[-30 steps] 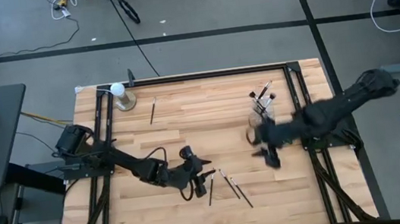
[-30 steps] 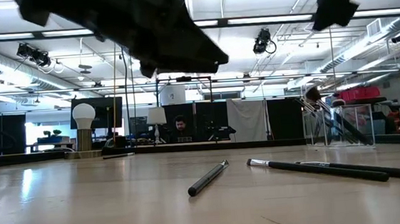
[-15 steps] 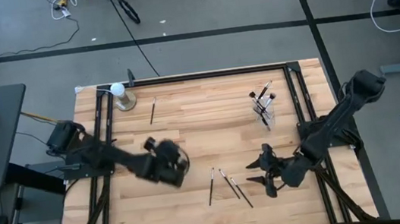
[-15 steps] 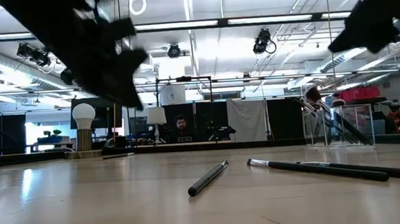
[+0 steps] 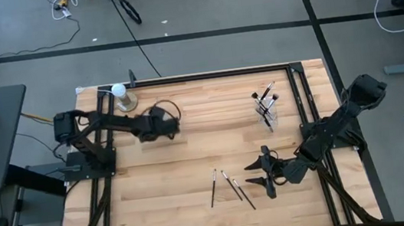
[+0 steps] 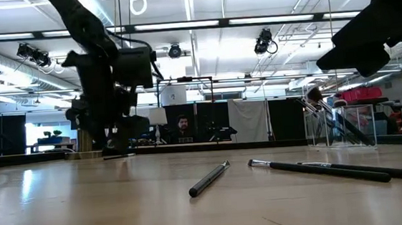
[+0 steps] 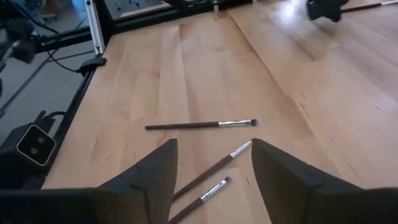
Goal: Sort items
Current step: Put the silver eyeshadow brush into the transparent organizer
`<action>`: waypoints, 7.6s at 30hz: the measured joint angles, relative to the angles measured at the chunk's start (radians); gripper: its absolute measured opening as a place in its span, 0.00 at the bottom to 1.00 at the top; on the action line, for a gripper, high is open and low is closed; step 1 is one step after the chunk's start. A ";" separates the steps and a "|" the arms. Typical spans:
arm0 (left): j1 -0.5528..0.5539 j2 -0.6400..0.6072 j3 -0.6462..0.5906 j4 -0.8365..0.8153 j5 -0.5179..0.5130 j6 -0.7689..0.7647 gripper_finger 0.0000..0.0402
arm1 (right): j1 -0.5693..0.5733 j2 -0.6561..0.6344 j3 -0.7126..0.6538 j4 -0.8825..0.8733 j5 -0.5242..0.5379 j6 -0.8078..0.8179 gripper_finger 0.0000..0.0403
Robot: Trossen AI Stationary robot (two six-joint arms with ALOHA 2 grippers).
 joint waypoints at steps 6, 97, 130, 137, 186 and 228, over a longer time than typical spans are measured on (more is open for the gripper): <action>0.113 0.000 -0.031 0.205 0.089 0.168 0.71 | 0.000 0.000 0.000 -0.001 -0.001 0.000 0.52; -0.425 -0.013 -0.220 1.372 0.228 0.539 0.04 | -0.060 0.036 0.000 0.060 -0.001 -0.173 0.52; -0.549 -0.015 0.016 1.365 0.339 0.770 0.05 | -0.157 0.232 0.152 0.694 -0.142 -0.618 0.35; -0.549 -0.015 0.017 1.365 0.346 0.767 0.06 | -0.154 0.232 0.152 0.692 -0.133 -0.622 0.06; -0.526 0.113 0.017 1.255 0.249 0.627 0.50 | -1.076 -0.441 0.368 -1.287 -0.385 -0.240 0.03; -0.644 0.113 0.107 1.065 0.126 0.675 0.50 | -0.704 -0.642 0.332 -1.142 -0.503 -0.191 0.34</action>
